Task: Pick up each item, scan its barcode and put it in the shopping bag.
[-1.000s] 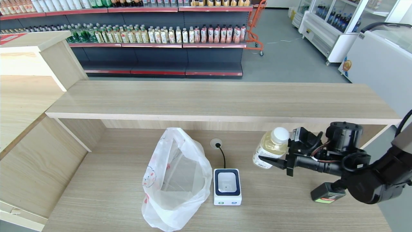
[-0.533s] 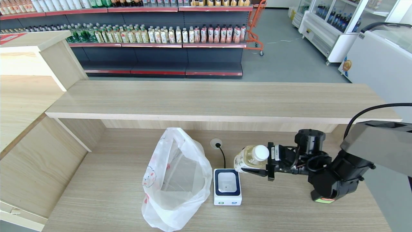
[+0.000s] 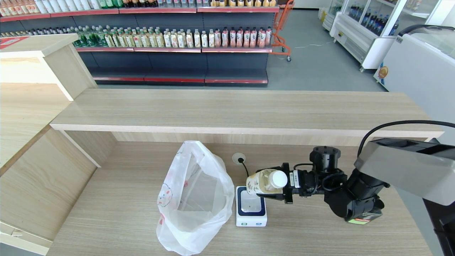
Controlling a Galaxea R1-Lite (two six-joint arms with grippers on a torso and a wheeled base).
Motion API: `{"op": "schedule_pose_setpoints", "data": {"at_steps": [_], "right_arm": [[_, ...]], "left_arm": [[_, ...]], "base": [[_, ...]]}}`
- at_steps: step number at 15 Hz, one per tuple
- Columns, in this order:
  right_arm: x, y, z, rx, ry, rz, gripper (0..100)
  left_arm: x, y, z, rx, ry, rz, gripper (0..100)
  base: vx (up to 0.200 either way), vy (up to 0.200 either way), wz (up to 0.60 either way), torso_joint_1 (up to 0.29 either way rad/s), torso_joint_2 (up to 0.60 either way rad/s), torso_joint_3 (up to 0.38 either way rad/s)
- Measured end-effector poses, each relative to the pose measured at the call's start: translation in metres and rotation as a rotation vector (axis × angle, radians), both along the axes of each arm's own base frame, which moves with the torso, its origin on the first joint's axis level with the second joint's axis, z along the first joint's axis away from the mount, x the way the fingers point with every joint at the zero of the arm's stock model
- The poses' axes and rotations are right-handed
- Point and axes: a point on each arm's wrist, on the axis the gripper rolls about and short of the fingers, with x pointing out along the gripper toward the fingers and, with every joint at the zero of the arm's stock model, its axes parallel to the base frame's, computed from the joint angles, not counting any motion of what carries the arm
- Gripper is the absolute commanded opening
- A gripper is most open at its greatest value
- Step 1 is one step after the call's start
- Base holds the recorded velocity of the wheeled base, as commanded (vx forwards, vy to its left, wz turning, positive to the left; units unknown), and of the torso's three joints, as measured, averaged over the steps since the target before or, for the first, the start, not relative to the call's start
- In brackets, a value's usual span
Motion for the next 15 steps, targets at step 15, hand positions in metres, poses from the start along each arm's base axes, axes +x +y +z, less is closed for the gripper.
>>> {"op": "schedule_pose_setpoints", "data": {"at_steps": [15], "right_arm": [[0.019,0.019,-0.021,0.017,-0.11,0.111,0]], "left_arm": [[0.0,0.0,0.0,0.0,0.0,0.0,100]], "base": [[0.0,0.0,0.0,0.0,0.0,0.0]]}}
